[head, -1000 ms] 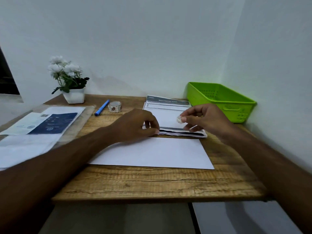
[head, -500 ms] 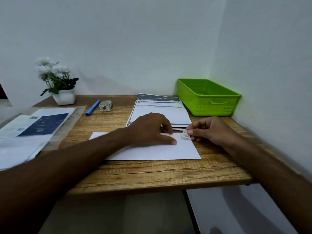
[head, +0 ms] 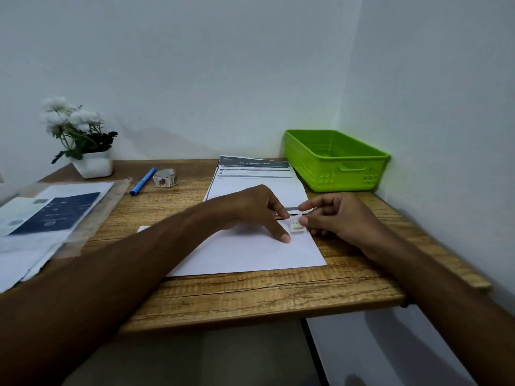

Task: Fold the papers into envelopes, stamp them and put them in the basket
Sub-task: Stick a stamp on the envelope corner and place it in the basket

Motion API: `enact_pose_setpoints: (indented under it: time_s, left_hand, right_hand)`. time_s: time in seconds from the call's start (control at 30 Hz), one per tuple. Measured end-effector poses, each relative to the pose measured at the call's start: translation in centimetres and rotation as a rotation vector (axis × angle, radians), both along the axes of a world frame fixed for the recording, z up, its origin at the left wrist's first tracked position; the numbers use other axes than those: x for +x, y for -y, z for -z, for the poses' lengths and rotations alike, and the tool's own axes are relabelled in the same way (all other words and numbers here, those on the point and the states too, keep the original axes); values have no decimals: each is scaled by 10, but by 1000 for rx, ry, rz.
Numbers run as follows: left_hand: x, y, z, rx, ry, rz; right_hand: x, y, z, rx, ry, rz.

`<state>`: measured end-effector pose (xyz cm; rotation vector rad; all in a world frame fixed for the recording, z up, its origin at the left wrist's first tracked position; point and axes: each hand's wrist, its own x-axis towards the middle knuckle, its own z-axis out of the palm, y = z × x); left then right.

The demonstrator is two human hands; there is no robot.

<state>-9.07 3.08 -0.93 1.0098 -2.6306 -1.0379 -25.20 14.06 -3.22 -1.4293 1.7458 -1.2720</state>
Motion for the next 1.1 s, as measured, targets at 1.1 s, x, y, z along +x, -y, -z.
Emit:
enact_pose_setpoints:
  time_s: [1.1]
  left_hand:
    - [17,-2,-10,-85,-531,-88]
  right_hand:
    - [20,12,-29,-153,-142,14]
